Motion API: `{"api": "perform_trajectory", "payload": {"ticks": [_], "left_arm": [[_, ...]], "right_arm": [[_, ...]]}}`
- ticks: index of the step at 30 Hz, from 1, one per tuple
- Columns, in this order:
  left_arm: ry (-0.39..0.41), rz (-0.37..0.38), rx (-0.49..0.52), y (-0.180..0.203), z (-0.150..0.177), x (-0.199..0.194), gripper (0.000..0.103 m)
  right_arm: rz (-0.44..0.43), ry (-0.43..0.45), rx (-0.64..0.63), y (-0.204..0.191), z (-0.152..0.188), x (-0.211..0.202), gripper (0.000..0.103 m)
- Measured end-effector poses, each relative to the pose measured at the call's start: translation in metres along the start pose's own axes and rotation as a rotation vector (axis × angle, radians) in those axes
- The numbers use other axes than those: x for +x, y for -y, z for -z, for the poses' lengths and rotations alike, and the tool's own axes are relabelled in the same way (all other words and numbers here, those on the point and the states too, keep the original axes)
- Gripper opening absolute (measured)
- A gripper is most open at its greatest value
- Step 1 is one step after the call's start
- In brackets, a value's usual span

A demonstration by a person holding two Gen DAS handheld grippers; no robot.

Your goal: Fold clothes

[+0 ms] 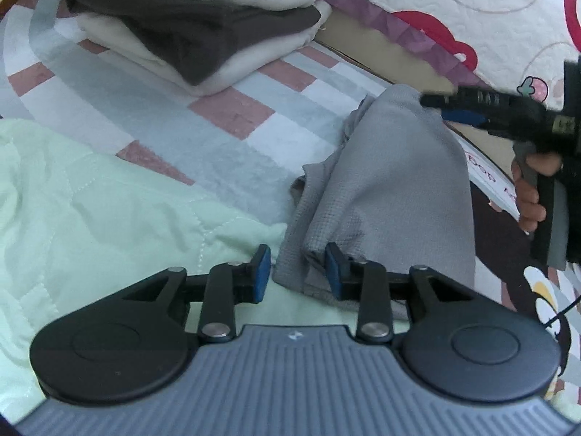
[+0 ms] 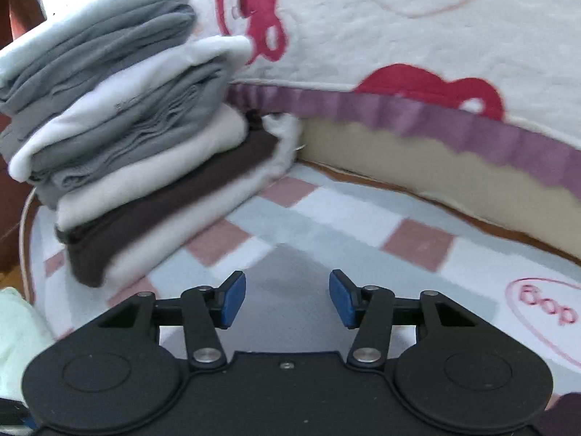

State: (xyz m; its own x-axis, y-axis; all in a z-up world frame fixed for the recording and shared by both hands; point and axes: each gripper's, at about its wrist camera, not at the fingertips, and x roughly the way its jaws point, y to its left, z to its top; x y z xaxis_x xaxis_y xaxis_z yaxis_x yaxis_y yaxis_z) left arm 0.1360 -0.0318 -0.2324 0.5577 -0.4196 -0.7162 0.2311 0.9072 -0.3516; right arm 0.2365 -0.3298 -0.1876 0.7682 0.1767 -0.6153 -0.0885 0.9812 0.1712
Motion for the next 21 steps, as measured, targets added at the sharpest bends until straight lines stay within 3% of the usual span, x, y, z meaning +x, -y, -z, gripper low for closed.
{"api": "perform_trajectory", "payload": {"ticks": [2,4,8,9,11,16,21], "left_arm": [[0.000,0.007,-0.008,-0.003,-0.001,0.003,0.036],[-0.007,0.010,-0.016,-0.005,-0.003,0.002,0.036],[-0.024,-0.018,-0.031,-0.010,-0.006,-0.004,0.037],[-0.039,-0.040,-0.039,-0.012,-0.008,-0.006,0.035],[-0.081,-0.064,-0.046,-0.020,-0.013,-0.010,0.034],[-0.101,0.191,-0.193,-0.048,-0.025,-0.020,0.042],[-0.155,0.261,-0.224,-0.051,-0.022,-0.014,0.048]], "right_arm": [[0.041,-0.113,-0.020,0.015,0.006,0.026,0.056],[0.056,-0.092,0.038,0.028,0.004,0.030,0.055],[0.306,-0.037,0.209,0.045,-0.002,0.009,0.055],[0.321,-0.032,0.250,0.049,0.001,0.002,0.055],[0.226,-0.046,0.371,0.059,0.012,-0.018,0.055],[-0.030,-0.151,0.571,0.056,0.073,-0.062,0.056],[-0.201,-0.253,0.713,0.028,0.133,-0.078,0.057]]}}
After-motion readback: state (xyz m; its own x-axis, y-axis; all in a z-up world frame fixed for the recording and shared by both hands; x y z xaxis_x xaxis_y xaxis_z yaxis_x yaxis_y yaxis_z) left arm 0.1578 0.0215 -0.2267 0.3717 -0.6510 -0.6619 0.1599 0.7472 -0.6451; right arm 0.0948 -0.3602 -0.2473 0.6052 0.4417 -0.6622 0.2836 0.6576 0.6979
